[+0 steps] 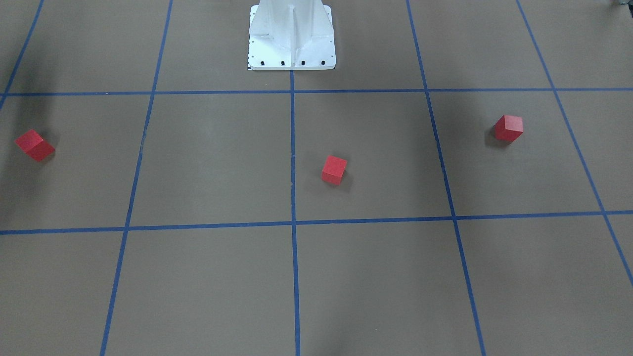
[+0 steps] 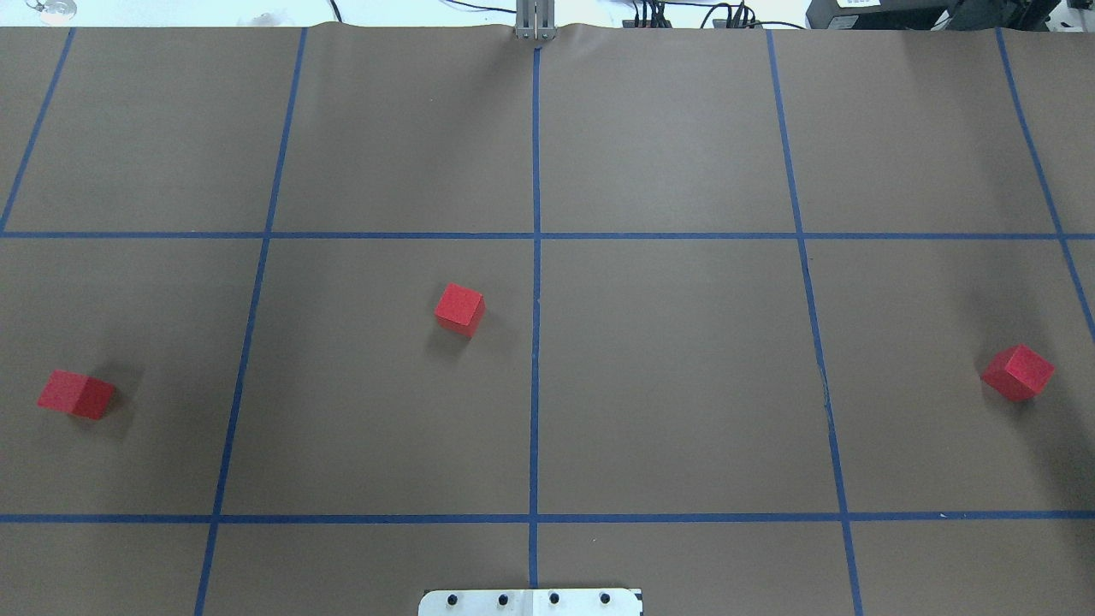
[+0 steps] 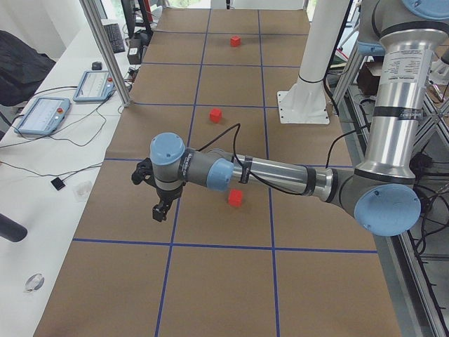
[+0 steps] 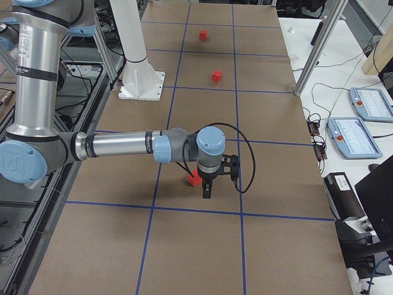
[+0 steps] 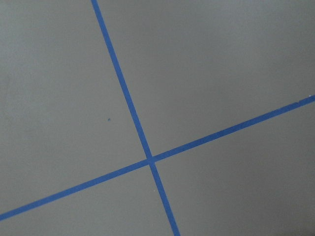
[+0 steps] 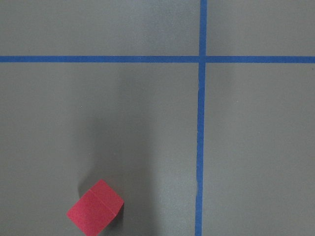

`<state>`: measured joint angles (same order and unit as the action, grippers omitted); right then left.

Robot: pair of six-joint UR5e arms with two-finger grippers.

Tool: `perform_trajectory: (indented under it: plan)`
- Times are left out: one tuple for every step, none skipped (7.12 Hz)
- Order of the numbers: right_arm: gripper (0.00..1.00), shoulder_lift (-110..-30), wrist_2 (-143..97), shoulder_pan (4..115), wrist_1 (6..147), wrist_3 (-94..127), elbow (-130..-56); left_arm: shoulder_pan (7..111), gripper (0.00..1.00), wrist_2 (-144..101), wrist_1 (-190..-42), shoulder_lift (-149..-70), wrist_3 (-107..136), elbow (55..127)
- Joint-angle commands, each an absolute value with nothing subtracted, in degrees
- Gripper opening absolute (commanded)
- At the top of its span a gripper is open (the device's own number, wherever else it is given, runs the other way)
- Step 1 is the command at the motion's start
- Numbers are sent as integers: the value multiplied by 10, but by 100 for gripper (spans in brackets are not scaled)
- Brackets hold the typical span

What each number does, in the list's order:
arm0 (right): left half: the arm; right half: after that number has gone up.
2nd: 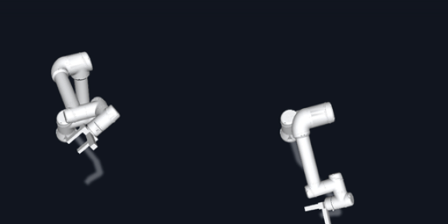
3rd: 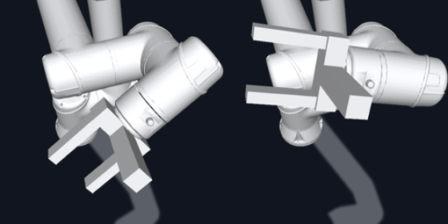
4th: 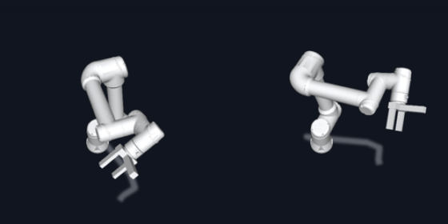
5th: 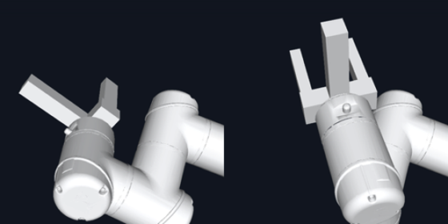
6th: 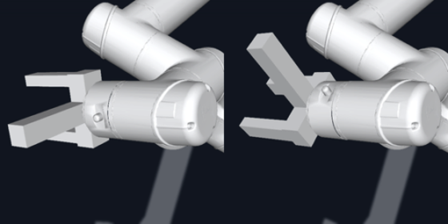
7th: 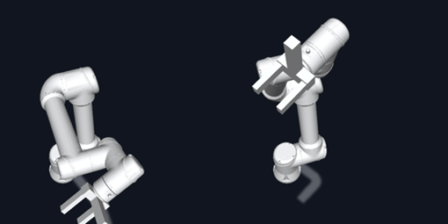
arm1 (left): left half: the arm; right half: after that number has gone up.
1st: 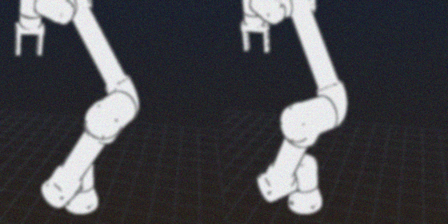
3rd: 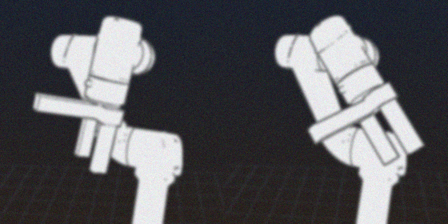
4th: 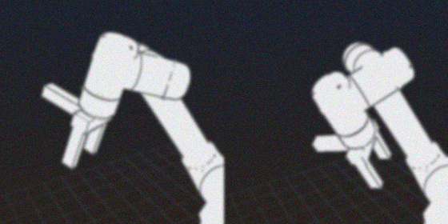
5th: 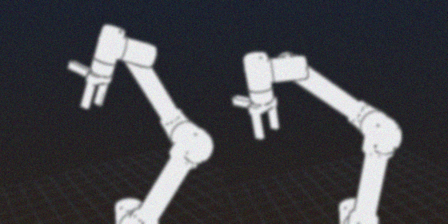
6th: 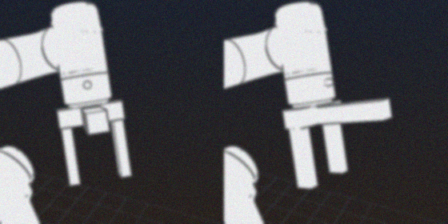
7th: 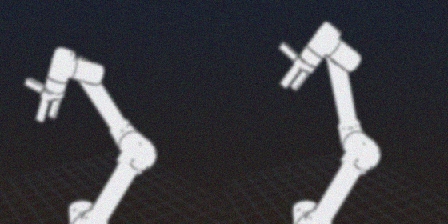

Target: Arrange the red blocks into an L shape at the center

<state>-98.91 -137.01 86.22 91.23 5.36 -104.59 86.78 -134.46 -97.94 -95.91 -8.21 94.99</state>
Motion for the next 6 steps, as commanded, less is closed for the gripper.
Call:
perform_trajectory:
  plan:
    - [99, -987, -1370, 862, 912, 54, -1047, 841, 100, -1356, -985, -976, -51, 981]
    - [99, -987, -1370, 862, 912, 54, -1047, 806, 100, -1357, -987, -983, 46, 1003]
    - [99, -987, -1371, 862, 912, 54, -1047, 762, 100, -1352, -988, -984, 152, 1039]
    - [99, -986, -1371, 862, 912, 54, -1047, 716, 100, -1337, -988, -990, 246, 1077]
    - [99, -986, -1371, 862, 912, 54, -1046, 665, 100, -1297, -988, -1003, 320, 1111]
    - [99, -986, -1371, 862, 912, 54, -1046, 596, 100, -1230, -987, -1012, 376, 1141]
